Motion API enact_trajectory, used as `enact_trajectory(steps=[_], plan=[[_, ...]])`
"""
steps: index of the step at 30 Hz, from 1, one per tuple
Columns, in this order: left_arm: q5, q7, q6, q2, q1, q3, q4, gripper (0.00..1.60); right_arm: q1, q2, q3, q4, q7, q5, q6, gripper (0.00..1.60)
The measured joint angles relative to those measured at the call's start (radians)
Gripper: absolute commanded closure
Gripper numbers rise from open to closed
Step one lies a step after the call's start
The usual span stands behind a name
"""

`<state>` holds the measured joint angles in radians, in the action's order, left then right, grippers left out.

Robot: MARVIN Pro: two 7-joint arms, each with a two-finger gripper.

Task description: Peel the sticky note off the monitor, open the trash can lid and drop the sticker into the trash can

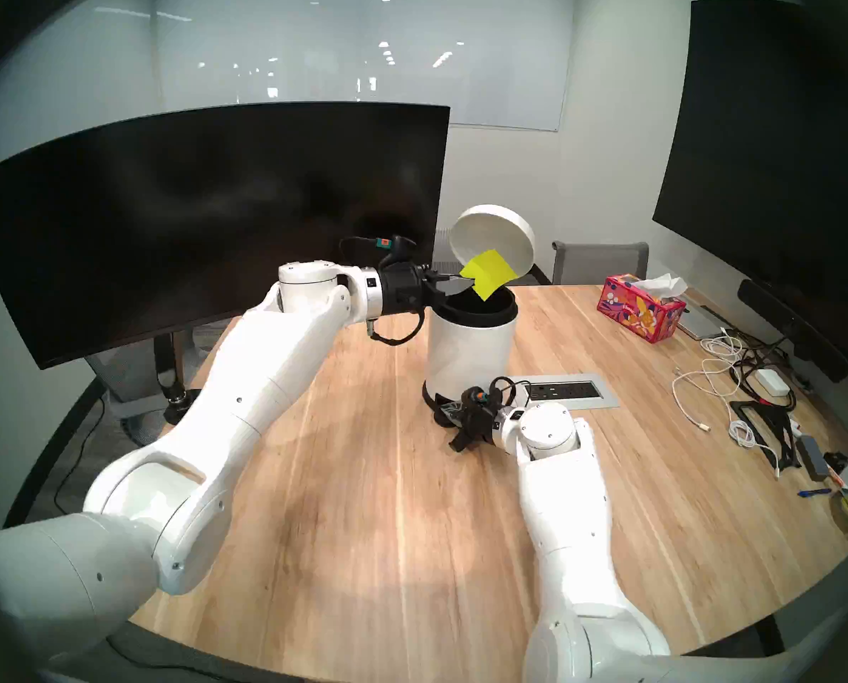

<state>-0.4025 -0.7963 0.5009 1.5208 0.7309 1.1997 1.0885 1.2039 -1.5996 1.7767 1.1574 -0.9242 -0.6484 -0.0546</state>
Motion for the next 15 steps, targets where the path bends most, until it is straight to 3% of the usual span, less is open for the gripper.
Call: enact_trajectory(steps=[15], plan=[[0.030, -0.029, 0.043, 0.001, -0.065, -0.008, -0.039, 1.60, 0.000, -0.001, 0.002, 0.000, -0.001, -0.002, 0.000, 1.60]])
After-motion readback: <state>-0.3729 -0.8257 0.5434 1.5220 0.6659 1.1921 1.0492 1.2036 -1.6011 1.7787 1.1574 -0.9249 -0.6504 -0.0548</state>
